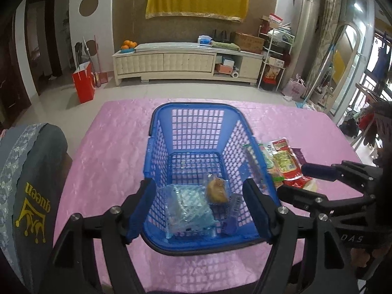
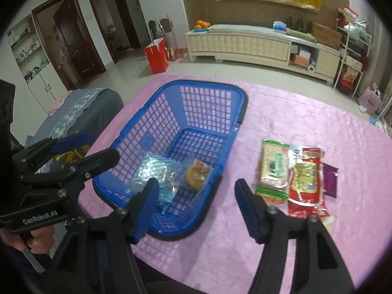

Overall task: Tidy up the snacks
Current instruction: 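Withdraw both tools from the basket, moving left tool toward the cracker pack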

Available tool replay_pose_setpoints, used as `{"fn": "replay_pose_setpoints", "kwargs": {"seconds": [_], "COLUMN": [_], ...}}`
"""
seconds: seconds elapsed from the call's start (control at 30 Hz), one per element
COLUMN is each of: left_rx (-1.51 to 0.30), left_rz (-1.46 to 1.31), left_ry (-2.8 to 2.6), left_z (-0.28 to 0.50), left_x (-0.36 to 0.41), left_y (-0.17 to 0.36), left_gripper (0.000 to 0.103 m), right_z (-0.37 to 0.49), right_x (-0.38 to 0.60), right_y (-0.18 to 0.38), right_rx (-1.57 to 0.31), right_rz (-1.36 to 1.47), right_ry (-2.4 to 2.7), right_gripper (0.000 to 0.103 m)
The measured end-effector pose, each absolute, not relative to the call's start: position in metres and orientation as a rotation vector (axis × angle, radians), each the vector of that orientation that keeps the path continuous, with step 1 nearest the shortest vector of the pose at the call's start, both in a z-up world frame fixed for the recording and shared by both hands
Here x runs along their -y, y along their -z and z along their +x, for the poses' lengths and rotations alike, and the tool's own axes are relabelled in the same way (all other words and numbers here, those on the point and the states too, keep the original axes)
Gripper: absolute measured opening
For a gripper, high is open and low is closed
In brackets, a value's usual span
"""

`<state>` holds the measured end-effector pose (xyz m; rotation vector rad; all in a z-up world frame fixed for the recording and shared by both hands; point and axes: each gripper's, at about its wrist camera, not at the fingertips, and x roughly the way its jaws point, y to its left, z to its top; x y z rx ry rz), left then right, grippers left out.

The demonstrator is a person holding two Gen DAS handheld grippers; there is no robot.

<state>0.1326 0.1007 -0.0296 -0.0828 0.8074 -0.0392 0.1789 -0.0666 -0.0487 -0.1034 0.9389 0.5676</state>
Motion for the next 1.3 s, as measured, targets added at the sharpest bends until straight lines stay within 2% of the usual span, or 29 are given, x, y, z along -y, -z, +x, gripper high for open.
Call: {"fn": "replay_pose_setpoints", "kwargs": {"seconds": [0.2, 0.43, 0.5, 0.63, 1.3], "left_rx": [-0.785, -0.768, -0.768, -0.774, -0.936], "left_rz": [-0.037, 0.012, 0.020, 0.038, 0.101], "left_ry": [0.083, 0.152, 0.171, 0.209, 0.323], "left_z": [0.120, 0.116, 0.116, 0.120, 0.157], "left_x": [-0.063, -0.013, 0.000, 0.028, 0.113], "left_y": [0.012, 0.003, 0.003, 0.005, 0.073], "left_gripper": [0.071, 0.071, 0.084, 0.084, 0.084], "right_z": [0.162, 0.154, 0.152, 0.150, 0.168], "right_x": [0.103, 0.159, 0.174, 0.203, 0.287], "right_y": [0.028, 0.017, 0.015, 0.014, 0.075], "right_rx": [-0.892, -0.871, -0.865, -0.859, -0.940], "right_rz": [-0.095, -0.053, -0.046, -0.024, -0.014], "right_ry": [-0.521, -0.433, -0.406, -0.362, -0.247], "right_gripper": [0.069, 0.077, 0.078, 0.078, 0.079]}}
